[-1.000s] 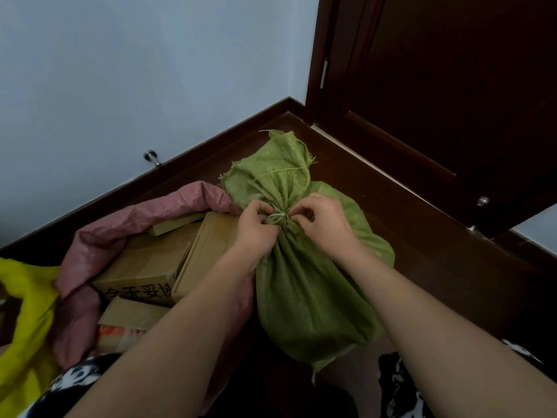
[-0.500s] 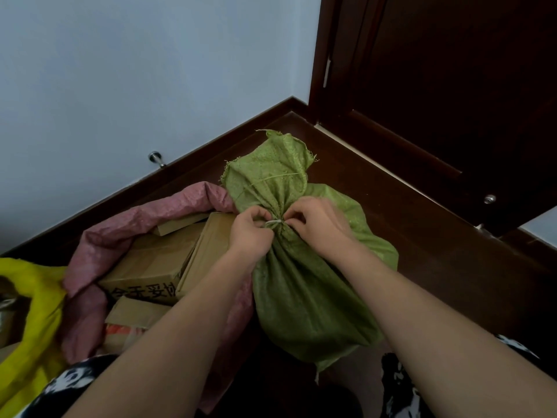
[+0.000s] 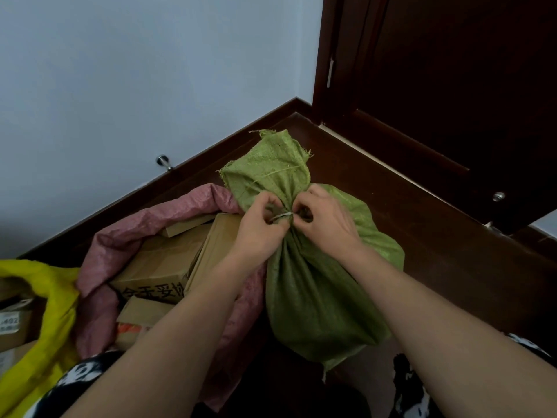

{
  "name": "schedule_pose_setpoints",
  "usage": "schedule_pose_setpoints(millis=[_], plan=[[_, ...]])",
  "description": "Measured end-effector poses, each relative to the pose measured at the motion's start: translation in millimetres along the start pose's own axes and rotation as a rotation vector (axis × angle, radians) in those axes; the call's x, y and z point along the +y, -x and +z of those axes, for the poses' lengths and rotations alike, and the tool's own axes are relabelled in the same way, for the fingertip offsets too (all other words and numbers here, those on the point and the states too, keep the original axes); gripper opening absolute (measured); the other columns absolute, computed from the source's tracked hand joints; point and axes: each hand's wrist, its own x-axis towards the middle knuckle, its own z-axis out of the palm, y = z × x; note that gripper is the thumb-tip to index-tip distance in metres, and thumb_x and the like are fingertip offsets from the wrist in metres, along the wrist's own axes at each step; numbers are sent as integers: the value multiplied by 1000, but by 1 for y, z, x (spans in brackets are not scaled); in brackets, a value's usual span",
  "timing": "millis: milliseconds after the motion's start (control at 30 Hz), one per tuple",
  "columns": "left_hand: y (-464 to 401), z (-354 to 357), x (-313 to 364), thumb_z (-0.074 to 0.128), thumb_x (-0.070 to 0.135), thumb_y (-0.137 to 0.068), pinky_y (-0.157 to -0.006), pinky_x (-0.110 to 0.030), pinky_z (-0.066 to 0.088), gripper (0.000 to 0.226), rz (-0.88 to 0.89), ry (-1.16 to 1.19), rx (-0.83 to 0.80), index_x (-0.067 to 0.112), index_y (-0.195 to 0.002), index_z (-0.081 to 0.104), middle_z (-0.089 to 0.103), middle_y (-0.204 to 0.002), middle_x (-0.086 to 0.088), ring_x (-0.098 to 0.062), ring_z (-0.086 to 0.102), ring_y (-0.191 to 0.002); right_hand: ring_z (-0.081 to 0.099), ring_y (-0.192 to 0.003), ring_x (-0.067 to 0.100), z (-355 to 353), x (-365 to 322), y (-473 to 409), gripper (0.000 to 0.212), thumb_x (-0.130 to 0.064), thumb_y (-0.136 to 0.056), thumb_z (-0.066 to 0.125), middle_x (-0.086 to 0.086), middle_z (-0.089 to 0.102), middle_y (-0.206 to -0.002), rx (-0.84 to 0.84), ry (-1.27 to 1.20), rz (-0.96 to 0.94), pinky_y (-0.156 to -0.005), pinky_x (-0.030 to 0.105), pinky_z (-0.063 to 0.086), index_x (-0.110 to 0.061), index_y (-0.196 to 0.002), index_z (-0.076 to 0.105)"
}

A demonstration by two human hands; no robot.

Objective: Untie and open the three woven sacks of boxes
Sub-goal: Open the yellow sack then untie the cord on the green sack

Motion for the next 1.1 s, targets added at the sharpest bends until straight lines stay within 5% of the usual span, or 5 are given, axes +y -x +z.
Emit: schedule_pose_setpoints(millis=[133, 467, 667, 900, 1100], plan=[[2, 1, -1, 67, 5, -83, -71, -25, 50, 18, 145, -156, 57, 22, -83, 59, 60, -80, 8, -12, 59, -76, 51, -78, 13, -1, 1, -3, 7, -21, -86, 65, -3, 51, -88, -24, -30, -36, -66, 27, 43, -15, -85, 61], [-8, -3, 1, 77, 11, -76, -75, -19, 50, 12, 144, -240, 95, 18, -85, 76, 65, -77, 15, -5, 63, -76, 60, -80, 13, 0, -2, -6, 9, -13, -83, 70, 1, 67, -85, -15, -141, 47, -75, 32, 55, -10, -90, 73], [-8, -8, 7, 73, 8, -80, -67, -2, 45, 13, 226, -304, 79, 11, -93, 77, 67, -81, 7, 3, 59, -69, 61, -75, 11, -4, -3, -7, 9, -14, -83, 69, 2, 68, -82, 14, -115, 12, -72, 30, 56, -8, -87, 75], [-7, -4, 8, 74, 9, -79, -67, -12, 48, 9, 202, -222, 113, 14, -86, 77, 64, -73, 18, 1, 63, -70, 61, -67, 10, -3, -5, -6, 3, -14, -77, 73, -1, 66, -73, 65, -243, 114, -64, 29, 55, -11, -76, 73], [-8, -4, 7, 72, 9, -80, -70, -16, 50, 9, 149, -180, 119, 13, -87, 76, 67, -77, 10, -4, 64, -74, 57, -59, 1, -3, -5, -4, 9, -15, -74, 77, -9, 64, -65, 110, -420, 240, -52, 11, 46, -17, -68, 70]])
